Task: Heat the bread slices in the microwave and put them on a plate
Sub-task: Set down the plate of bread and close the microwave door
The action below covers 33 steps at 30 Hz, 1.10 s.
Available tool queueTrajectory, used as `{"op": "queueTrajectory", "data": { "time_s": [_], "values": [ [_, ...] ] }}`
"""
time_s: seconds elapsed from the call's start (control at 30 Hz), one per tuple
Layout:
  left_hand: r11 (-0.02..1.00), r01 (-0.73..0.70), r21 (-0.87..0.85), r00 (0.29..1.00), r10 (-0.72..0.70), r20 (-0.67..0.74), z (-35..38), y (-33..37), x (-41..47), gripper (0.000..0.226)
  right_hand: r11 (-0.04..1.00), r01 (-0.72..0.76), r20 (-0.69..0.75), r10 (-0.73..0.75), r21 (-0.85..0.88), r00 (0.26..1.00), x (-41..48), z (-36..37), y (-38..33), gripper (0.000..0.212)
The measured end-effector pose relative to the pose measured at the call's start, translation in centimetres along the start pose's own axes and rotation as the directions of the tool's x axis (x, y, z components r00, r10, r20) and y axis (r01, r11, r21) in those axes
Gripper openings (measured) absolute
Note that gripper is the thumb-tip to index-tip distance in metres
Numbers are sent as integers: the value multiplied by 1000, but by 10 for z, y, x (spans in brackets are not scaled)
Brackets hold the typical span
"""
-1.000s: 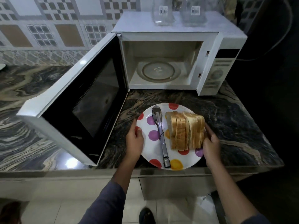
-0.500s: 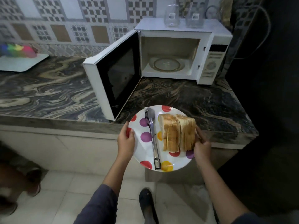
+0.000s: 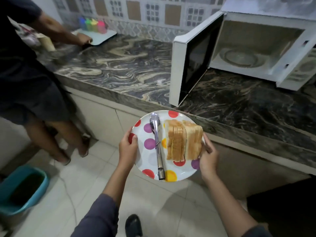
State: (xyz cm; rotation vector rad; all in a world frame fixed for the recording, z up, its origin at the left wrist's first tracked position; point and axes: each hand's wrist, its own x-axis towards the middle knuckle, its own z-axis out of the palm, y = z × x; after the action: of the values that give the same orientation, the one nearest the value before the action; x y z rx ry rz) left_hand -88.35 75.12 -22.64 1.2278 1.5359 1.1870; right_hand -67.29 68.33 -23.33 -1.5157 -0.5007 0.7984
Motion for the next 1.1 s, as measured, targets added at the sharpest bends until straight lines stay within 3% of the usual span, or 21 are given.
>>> {"op": "queueTrajectory", "data": {
  "time_s": [0.17, 0.3, 0.5, 0.63, 0.73, 0.8, 1.1],
  "values": [
    [998, 37, 42, 997, -34, -67, -58, -18, 44, 40, 1000, -22, 63, 24, -21, 998, -5, 76, 14, 42],
    [997, 72, 30, 996, -70, -52, -97, -26, 99, 41, 1000, -12, 65, 13, -16, 998, -2, 144, 14, 40],
    [1000, 4, 16, 1000, -4, 5, -124, -16, 190, 37, 1000, 8, 48, -8, -3, 999, 27, 227, 4, 38],
    [999, -28, -15, 999, 29, 31, -115, -7, 245, 46, 999, 48, 1, -48, -16, 999, 62, 262, -9, 35],
    [1000, -13, -19, 1000, 13, 25, -100, 1, 290, 31, 996, 78, -20, -80, -52, 997, 97, 286, -23, 35],
    [999, -27, -21, 999, 28, 31, -85, 7, 317, 33, 990, 100, -20, -103, -103, 994, 124, 298, -30, 37],
    [1000, 1, -3, 982, -1, 187, -14, 32, 427, 30, 983, 56, -111, -76, -175, 991, 235, 332, -45, 34]
  ]
}}
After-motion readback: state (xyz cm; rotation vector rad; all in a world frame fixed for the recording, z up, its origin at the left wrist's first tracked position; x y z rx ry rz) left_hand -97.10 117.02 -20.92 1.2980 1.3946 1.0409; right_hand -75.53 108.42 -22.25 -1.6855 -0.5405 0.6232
